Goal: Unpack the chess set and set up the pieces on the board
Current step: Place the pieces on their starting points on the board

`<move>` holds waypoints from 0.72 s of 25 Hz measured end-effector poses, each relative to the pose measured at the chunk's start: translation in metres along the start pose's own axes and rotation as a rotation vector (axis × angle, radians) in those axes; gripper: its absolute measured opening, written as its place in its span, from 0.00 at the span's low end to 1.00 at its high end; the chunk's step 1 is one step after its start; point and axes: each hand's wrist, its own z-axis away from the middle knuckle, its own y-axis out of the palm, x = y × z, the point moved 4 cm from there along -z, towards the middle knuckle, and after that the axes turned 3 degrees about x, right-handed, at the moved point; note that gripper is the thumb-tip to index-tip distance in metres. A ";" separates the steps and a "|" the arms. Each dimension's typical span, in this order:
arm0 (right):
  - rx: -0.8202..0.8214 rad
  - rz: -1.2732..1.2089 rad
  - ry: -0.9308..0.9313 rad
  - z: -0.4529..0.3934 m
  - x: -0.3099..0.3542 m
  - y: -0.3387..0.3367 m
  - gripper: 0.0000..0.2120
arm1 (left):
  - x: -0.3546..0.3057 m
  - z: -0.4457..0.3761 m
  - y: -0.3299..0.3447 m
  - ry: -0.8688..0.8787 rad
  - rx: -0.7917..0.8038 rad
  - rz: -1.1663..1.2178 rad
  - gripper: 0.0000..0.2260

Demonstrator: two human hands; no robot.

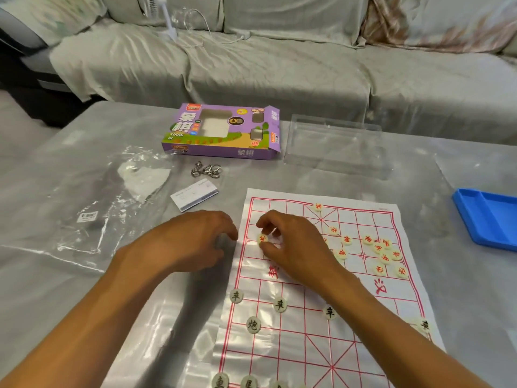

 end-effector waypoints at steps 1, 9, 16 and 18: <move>-0.002 0.001 -0.011 -0.003 0.003 0.005 0.12 | 0.005 0.001 0.001 -0.031 0.021 -0.016 0.15; 0.001 0.038 -0.048 -0.014 0.014 0.019 0.12 | 0.001 0.003 0.005 -0.120 0.099 -0.066 0.18; -0.031 0.025 0.101 0.032 -0.029 -0.036 0.13 | -0.007 0.007 0.004 -0.144 0.103 -0.066 0.23; -0.061 0.042 0.218 0.055 -0.058 -0.058 0.10 | -0.011 0.007 0.010 -0.155 0.098 -0.091 0.28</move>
